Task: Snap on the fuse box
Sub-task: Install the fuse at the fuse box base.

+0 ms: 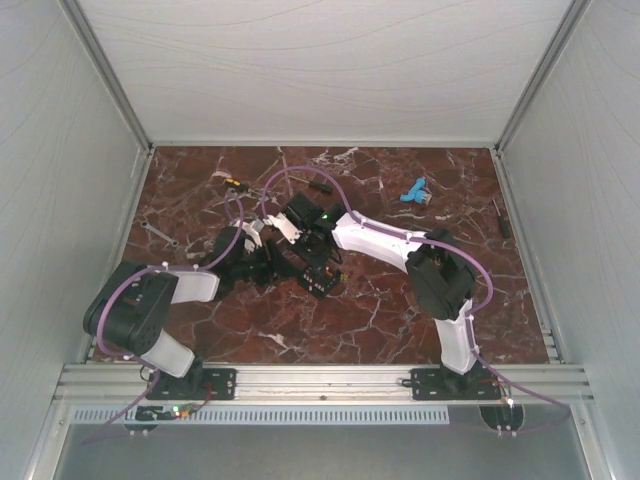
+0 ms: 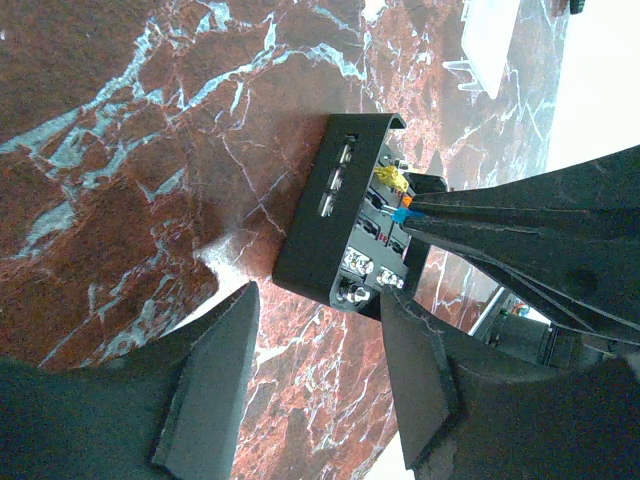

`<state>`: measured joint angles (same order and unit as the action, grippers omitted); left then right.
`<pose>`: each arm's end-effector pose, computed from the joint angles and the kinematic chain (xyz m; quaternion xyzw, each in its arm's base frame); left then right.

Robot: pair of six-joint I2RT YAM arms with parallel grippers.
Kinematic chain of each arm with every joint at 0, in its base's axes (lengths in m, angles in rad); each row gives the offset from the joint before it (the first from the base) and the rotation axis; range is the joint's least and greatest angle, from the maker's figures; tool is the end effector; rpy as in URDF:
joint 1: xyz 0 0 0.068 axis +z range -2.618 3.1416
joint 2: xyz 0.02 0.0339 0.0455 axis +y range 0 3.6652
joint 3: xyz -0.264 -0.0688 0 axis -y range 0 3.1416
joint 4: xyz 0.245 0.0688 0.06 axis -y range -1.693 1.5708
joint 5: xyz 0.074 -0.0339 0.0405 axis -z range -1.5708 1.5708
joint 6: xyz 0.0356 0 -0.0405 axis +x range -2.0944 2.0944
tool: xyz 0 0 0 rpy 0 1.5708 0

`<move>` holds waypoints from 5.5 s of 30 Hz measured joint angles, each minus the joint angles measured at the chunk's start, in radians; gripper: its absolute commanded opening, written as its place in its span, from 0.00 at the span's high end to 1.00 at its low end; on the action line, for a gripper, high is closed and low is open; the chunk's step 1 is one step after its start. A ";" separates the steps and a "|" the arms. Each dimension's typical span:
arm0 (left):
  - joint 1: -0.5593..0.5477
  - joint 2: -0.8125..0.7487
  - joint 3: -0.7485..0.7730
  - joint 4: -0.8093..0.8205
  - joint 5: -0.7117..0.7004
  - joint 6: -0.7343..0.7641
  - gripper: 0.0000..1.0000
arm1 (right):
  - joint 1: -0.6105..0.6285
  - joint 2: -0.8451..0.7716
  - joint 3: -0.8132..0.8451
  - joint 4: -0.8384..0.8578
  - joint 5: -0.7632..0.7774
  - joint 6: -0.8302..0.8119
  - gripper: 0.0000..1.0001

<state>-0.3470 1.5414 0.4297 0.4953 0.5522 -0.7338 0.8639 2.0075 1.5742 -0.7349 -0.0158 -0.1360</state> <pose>0.2379 -0.1059 0.1240 -0.0414 0.8628 -0.4350 0.2543 0.2737 0.3214 0.2035 -0.4711 0.8591 0.0784 0.1841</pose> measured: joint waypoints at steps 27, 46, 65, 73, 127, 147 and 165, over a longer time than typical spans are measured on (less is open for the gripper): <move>0.000 0.000 -0.005 0.001 0.000 0.000 0.48 | 0.000 -0.004 -0.002 0.008 0.018 0.026 1.00; 0.000 0.001 -0.005 0.003 0.002 -0.001 0.48 | 0.014 0.010 0.008 0.005 0.012 0.025 1.00; 0.000 0.003 -0.005 0.003 0.002 -0.002 0.48 | 0.019 0.016 0.006 0.018 0.021 0.030 0.87; 0.000 0.003 -0.006 0.003 0.002 -0.002 0.48 | 0.019 0.013 -0.027 0.037 0.031 0.043 0.97; -0.056 0.090 0.031 0.020 0.034 -0.002 0.55 | -0.081 -0.080 -0.139 0.061 -0.013 0.222 0.86; -0.067 0.090 0.031 0.020 0.034 -0.003 0.54 | -0.058 -0.124 -0.174 0.078 0.017 0.232 0.84; -0.068 0.090 0.031 0.021 0.034 -0.003 0.54 | -0.039 -0.132 -0.172 0.107 0.039 0.232 0.82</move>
<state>-0.4145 1.6314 0.4606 0.5159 0.5861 -0.7368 0.8249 1.8759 1.4025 -0.6277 0.0235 0.0963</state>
